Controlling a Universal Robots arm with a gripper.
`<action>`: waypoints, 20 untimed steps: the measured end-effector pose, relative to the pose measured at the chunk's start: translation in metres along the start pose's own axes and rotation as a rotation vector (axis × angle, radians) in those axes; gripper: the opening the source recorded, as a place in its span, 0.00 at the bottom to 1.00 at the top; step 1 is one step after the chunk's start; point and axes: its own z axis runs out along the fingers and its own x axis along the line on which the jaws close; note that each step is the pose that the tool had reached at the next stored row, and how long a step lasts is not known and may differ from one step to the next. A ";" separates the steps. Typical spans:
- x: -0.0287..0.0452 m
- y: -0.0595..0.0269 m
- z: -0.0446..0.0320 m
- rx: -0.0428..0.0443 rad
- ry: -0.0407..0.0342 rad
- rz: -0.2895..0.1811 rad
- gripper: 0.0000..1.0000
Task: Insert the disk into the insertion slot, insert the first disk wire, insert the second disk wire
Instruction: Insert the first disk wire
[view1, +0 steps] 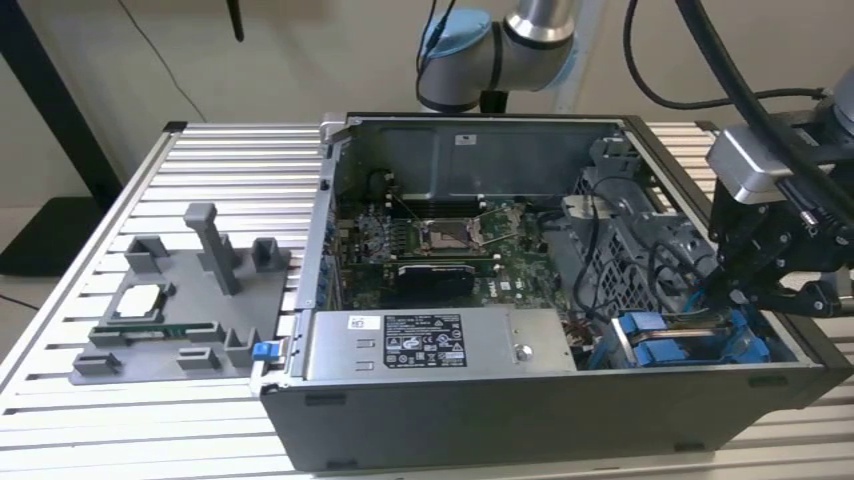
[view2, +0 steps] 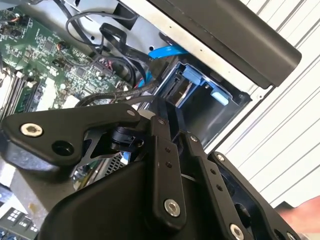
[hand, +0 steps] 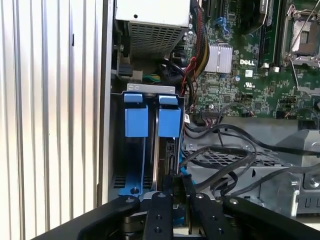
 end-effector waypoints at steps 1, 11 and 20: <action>0.0000 -0.0005 0.0012 -0.0027 -0.0002 0.001 0.00; 0.0015 -0.0073 0.0127 -0.0160 -0.0004 0.008 0.00; 0.0014 -0.0085 0.0170 -0.0155 -0.0002 0.014 0.00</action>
